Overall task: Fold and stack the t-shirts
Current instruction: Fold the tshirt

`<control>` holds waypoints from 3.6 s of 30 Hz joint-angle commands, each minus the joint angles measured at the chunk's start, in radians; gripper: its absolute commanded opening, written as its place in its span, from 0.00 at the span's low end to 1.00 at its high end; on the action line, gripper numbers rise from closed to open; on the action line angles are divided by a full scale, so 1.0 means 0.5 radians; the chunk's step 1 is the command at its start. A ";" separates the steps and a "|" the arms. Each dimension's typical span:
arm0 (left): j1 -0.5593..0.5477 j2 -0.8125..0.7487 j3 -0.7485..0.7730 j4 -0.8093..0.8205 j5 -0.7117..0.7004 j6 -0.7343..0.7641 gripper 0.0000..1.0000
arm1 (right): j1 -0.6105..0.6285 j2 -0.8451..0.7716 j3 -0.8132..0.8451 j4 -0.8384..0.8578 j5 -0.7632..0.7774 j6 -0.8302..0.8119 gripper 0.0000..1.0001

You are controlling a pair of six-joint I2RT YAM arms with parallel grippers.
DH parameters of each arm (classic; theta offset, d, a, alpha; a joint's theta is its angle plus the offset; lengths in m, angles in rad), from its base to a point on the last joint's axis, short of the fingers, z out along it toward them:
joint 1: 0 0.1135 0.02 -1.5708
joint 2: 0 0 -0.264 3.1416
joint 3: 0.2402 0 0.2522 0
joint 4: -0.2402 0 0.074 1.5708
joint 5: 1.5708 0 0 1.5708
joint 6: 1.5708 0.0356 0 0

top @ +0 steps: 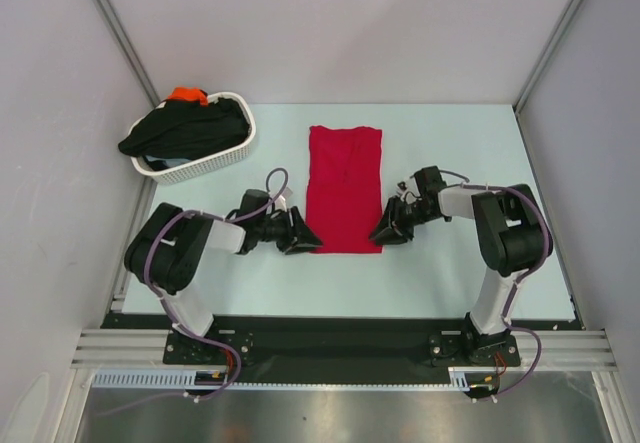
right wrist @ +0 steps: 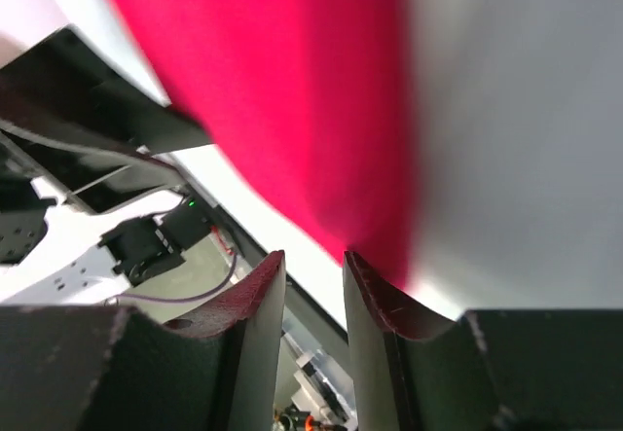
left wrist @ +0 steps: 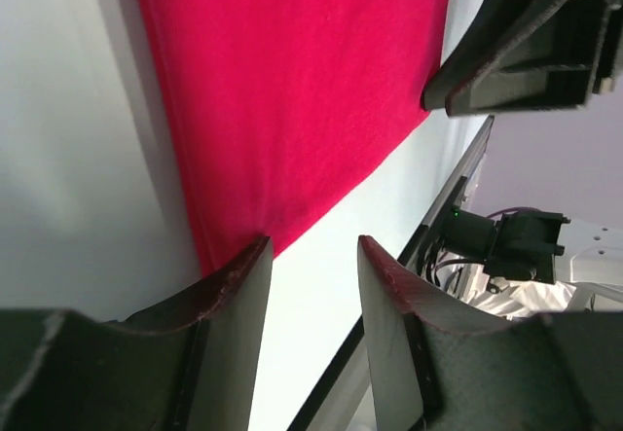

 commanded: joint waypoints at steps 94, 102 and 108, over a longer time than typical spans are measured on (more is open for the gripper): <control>-0.329 -0.473 -0.413 -0.059 -1.319 -1.657 0.00 | 0.456 -0.785 -0.873 0.427 1.627 1.773 0.38; -0.290 -0.399 -0.333 -0.163 -1.150 -1.574 0.00 | 0.386 -0.761 -0.916 0.547 1.468 1.584 0.00; -0.290 -0.595 -0.367 -0.351 -1.098 -1.485 0.00 | 0.392 -0.883 -0.922 0.541 1.348 1.341 0.00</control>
